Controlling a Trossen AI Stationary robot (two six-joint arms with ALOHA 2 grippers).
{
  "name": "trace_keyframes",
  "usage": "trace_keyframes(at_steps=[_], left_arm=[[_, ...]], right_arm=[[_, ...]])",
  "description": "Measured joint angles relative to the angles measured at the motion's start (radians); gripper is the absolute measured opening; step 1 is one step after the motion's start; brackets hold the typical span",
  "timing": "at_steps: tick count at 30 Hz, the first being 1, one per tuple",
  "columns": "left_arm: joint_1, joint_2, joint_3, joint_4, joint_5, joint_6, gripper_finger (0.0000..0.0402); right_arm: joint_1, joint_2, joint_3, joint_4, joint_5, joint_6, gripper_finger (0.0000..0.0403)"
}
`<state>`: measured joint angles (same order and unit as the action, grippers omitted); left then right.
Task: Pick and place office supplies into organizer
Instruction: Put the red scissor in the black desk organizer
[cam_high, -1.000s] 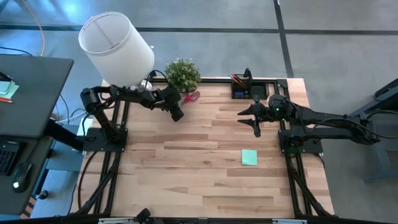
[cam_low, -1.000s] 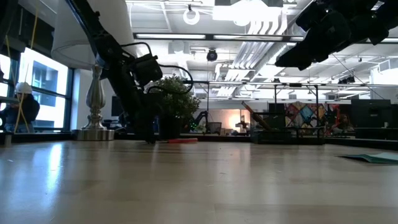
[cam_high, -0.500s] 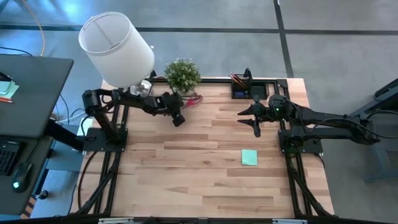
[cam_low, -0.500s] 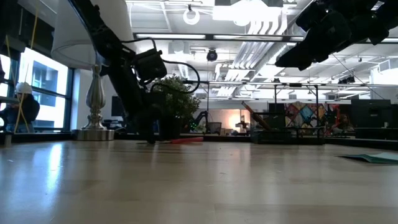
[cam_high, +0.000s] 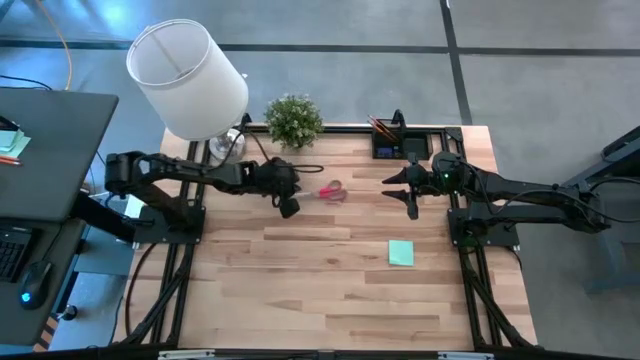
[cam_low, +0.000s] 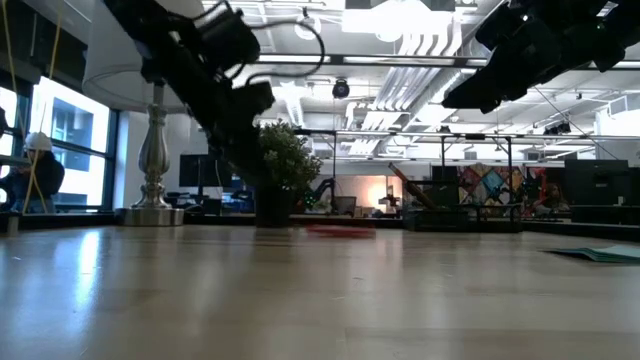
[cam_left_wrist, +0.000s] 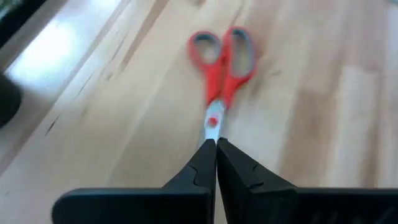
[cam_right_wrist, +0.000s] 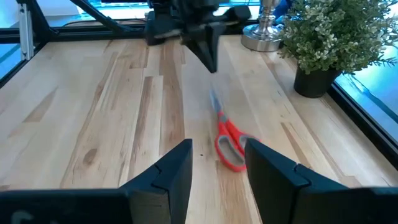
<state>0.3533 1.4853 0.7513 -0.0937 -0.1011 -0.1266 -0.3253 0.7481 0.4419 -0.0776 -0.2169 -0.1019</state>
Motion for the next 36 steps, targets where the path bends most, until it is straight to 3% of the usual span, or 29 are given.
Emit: trace_keyframes(at_steps=[11, 20, 25, 29, 36], left_arm=[[-0.021, -0.018, 0.002, 0.049, 0.015, 0.038, 0.0017], [-0.020, -0.017, 0.025, 0.154, 0.015, 0.073, 0.0115], [-0.020, 0.064, 0.189, -0.071, 0.014, 0.070, 0.0163], [-0.020, 0.184, 0.336, -0.264, 0.014, 0.070, 0.0176], [-0.022, 0.382, 0.532, -0.307, 0.065, 0.131, 0.0169]], right_arm=[[0.000, 0.003, 0.000, 0.007, 0.011, 0.044, 0.0139], [0.000, 0.134, 0.000, 0.092, 0.037, 0.061, 0.0139], [0.000, 0.193, 0.000, 0.160, -0.005, 0.061, 0.0139], [0.001, 0.188, 0.001, 0.189, -0.037, 0.061, 0.0139], [0.005, 0.142, 0.001, 0.155, -0.067, 0.067, 0.0139]])
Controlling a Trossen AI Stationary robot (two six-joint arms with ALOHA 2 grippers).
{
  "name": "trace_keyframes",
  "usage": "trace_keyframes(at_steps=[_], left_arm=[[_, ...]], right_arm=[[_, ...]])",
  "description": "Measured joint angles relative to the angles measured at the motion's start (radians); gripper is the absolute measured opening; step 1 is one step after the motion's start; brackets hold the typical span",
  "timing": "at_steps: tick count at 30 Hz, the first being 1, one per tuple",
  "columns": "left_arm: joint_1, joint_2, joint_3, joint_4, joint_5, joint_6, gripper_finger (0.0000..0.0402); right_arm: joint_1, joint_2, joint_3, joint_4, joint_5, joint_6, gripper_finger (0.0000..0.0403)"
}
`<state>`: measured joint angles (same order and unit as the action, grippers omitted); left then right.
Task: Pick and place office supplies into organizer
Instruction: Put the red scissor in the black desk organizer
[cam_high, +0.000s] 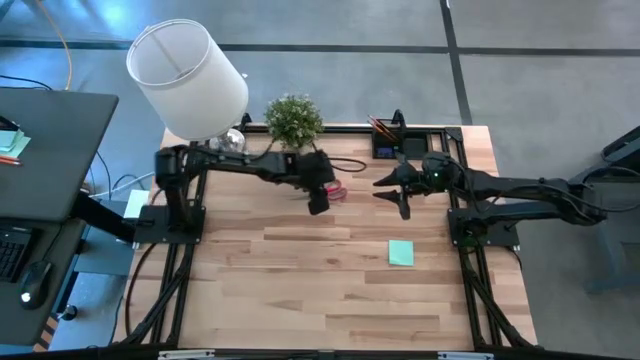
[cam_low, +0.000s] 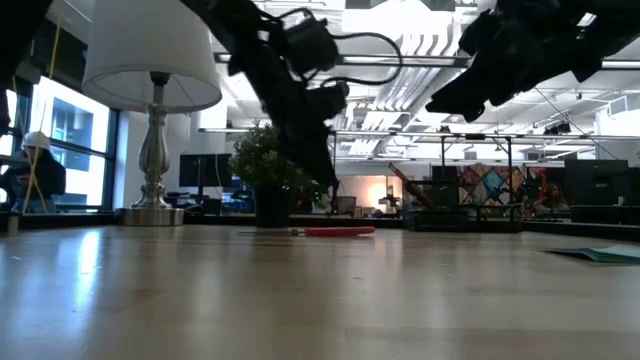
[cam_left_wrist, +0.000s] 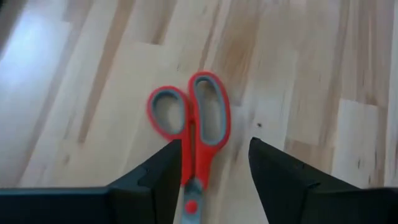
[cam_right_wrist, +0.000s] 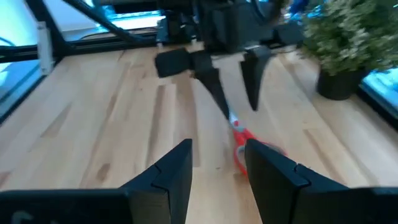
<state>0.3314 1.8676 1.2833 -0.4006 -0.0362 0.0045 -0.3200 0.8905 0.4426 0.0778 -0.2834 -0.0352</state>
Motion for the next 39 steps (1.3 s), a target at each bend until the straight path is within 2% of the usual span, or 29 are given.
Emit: trace_keyframes(at_steps=[5, 13, 23, 28, 39], left_arm=[[0.002, 0.106, 0.111, -0.020, -0.001, 0.022, 0.0158], [0.002, 0.209, 0.161, -0.025, -0.005, 0.020, 0.0147], [0.000, 0.218, 0.162, -0.021, 0.005, 0.023, 0.0127], [0.001, 0.257, 0.163, -0.011, 0.046, 0.032, 0.0116], [-0.049, 0.264, 0.163, 0.007, -0.066, 0.074, 0.0113]], right_arm=[[0.029, -0.050, 0.000, -0.091, -0.012, 0.002, 0.0139], [0.066, -0.109, 0.000, -0.225, 0.002, 0.005, 0.0139], [0.079, -0.112, 0.000, -0.225, 0.048, -0.015, 0.0139], [0.079, -0.112, 0.000, -0.224, 0.048, -0.015, 0.0139], [0.079, -0.111, 0.000, -0.228, 0.049, -0.017, 0.0139]])
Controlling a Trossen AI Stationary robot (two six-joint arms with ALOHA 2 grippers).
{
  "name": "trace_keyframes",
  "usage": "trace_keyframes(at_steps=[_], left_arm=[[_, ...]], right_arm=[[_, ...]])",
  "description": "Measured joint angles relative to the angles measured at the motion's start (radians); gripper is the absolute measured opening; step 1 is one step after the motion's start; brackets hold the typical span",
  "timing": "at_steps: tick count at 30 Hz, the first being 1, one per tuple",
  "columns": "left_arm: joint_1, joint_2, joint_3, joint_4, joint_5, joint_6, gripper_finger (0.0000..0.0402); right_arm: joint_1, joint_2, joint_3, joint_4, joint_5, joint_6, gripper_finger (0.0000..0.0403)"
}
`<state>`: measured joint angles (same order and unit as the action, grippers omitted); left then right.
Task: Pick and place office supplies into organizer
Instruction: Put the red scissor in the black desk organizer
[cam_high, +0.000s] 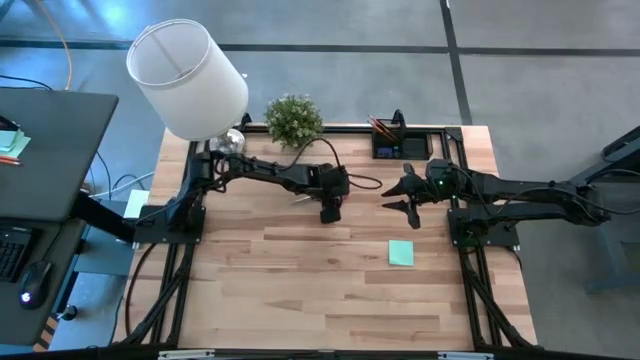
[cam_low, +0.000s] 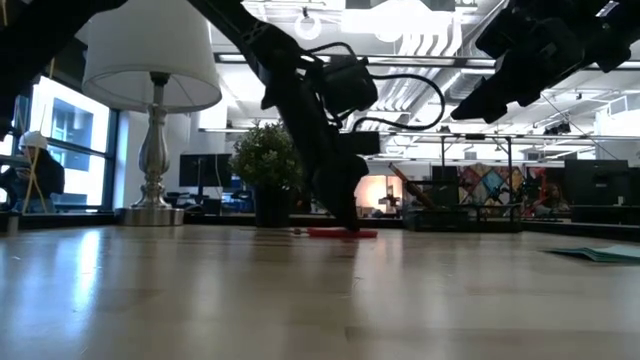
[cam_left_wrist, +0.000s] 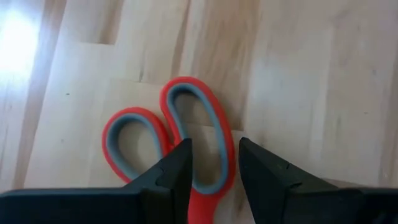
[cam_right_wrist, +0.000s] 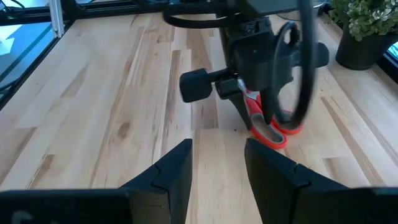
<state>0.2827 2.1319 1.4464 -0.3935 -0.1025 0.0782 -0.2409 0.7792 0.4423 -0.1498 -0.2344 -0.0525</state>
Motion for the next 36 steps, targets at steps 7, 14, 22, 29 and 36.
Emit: trace_keyframes(at_steps=[7, 14, 22, 29, 36], left_arm=[[-0.024, 0.000, 0.028, -0.037, -0.010, 0.004, 0.0113], [-0.021, -0.001, 0.068, -0.105, -0.013, -0.008, 0.0113], [-0.029, 0.030, 0.071, -0.106, 0.069, -0.023, 0.0113], [-0.030, 0.053, 0.073, -0.093, 0.038, -0.037, 0.0112], [-0.030, 0.056, 0.076, -0.098, 0.006, -0.057, 0.0073]], right_arm=[[0.000, 0.000, 0.000, -0.005, 0.000, 0.000, 0.0139], [0.000, 0.000, 0.000, -0.011, 0.001, 0.000, 0.0139], [0.000, 0.001, 0.000, -0.018, 0.002, 0.000, 0.0139], [0.000, 0.000, 0.000, -0.019, 0.000, 0.000, 0.0139], [0.000, 0.000, 0.000, -0.019, 0.001, 0.000, 0.0139]])
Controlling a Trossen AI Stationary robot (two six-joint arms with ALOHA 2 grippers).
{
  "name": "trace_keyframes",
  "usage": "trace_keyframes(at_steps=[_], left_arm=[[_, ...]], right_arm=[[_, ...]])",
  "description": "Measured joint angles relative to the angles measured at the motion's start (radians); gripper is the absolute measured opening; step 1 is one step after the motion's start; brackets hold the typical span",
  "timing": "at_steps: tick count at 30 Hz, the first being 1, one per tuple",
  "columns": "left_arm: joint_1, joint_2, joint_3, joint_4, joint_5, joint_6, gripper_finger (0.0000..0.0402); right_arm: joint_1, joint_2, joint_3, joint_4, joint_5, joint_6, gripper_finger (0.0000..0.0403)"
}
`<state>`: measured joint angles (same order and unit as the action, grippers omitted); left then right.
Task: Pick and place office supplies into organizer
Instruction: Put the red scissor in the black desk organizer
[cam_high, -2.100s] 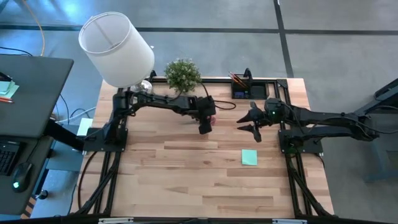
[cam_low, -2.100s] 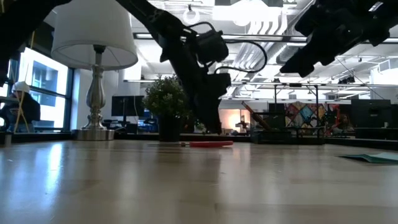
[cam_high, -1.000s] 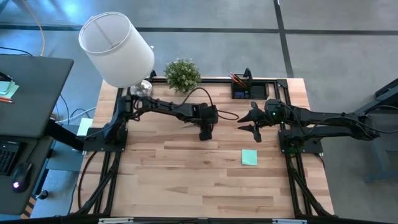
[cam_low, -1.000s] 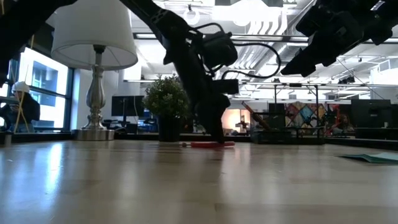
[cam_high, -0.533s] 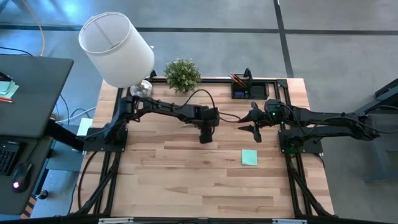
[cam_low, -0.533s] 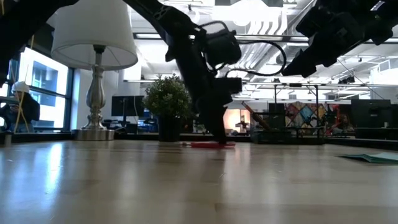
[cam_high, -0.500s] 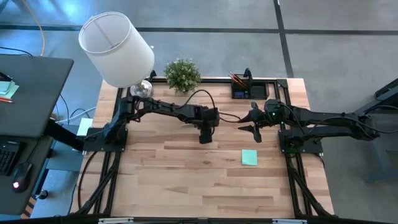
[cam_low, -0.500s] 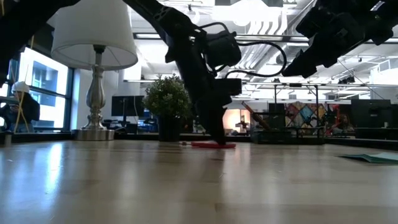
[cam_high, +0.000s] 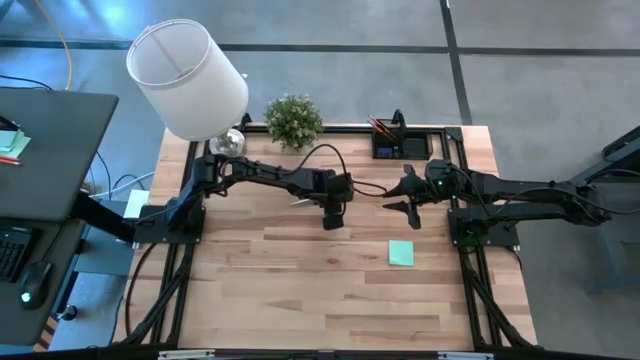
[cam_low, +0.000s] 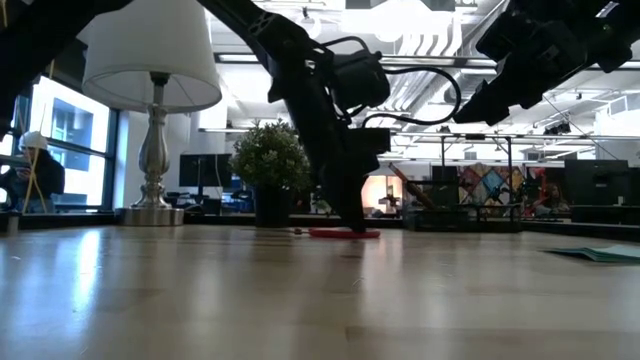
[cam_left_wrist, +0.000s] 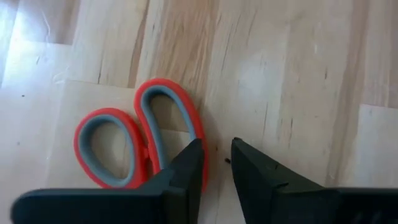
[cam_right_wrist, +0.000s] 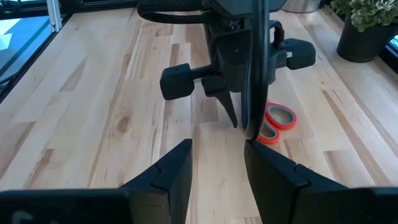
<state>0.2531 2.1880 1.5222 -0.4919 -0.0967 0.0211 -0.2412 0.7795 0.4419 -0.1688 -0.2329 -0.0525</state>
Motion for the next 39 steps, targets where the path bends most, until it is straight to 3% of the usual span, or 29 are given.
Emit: trace_keyframes(at_steps=[9, 25, 31, 36, 39], left_arm=[[-0.012, 0.011, 0.089, -0.115, -0.023, -0.006, 0.0056], [-0.024, 0.009, 0.108, -0.141, -0.118, -0.051, 0.0196], [-0.016, 0.009, 0.108, -0.137, -0.153, -0.058, 0.0209], [0.007, 0.024, 0.080, -0.083, -0.055, -0.097, 0.0209], [0.013, 0.029, 0.070, -0.074, -0.054, -0.128, 0.0209]], right_arm=[[0.000, 0.000, 0.000, -0.013, -0.002, 0.000, 0.0139], [0.000, 0.000, 0.000, -0.022, -0.001, -0.008, 0.0139], [0.000, 0.000, 0.000, -0.022, 0.000, -0.008, 0.0139], [0.000, 0.000, 0.000, -0.021, -0.002, -0.008, 0.0139], [0.000, 0.000, 0.000, -0.021, -0.002, -0.008, 0.0139]])
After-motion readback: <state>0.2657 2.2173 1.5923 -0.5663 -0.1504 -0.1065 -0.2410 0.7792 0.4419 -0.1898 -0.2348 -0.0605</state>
